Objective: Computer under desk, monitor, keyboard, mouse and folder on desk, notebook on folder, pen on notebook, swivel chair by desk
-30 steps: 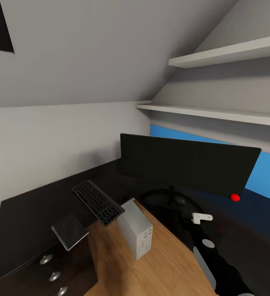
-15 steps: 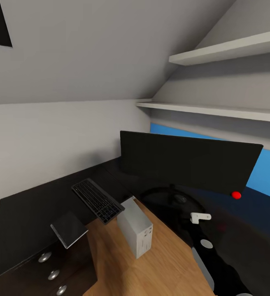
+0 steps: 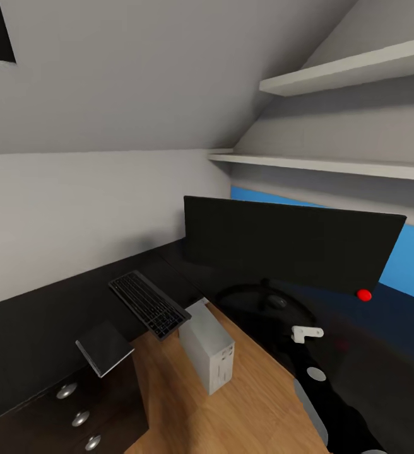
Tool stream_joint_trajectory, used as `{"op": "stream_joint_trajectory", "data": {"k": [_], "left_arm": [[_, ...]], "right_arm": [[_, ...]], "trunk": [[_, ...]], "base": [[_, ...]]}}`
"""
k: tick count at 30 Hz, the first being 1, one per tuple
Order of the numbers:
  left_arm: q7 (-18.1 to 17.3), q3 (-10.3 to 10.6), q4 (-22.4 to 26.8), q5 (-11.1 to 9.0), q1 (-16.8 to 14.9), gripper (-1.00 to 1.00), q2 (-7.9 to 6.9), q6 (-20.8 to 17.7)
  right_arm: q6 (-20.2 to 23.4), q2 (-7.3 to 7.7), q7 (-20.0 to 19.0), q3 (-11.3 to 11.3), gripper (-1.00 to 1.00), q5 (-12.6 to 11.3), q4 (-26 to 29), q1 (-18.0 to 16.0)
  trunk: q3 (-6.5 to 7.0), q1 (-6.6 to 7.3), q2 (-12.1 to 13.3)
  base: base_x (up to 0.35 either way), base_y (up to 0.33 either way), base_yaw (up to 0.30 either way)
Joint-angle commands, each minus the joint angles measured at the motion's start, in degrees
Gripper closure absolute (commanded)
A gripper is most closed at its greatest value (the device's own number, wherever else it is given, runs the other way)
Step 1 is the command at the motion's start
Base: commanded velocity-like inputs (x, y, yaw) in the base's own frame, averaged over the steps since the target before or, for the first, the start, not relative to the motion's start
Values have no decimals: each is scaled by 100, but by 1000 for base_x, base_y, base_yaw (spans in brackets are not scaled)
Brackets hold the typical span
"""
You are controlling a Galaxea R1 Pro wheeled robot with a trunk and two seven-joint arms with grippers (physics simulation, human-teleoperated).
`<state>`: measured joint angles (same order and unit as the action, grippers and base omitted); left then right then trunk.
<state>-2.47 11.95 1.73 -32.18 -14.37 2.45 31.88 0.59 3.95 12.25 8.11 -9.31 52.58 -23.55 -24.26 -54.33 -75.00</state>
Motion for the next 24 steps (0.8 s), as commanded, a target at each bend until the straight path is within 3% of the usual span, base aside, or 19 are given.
{"op": "stream_joint_trajectory", "data": {"k": [1, 24], "left_arm": [[-26, 35, -8, -60, -5, -100, 1, 20], [-27, 35, -6, -60, -5, -100, 1, 20]], "right_arm": [[7, 9, 50, 34, -100, -60, 6, -3], [11, 9, 50, 33, -100, -59, 6, -7]], "trunk": [[-25, -23, -45], [-402, -484, -888]], "base": [[0, 0, 0], [0, 0, 0]]}}
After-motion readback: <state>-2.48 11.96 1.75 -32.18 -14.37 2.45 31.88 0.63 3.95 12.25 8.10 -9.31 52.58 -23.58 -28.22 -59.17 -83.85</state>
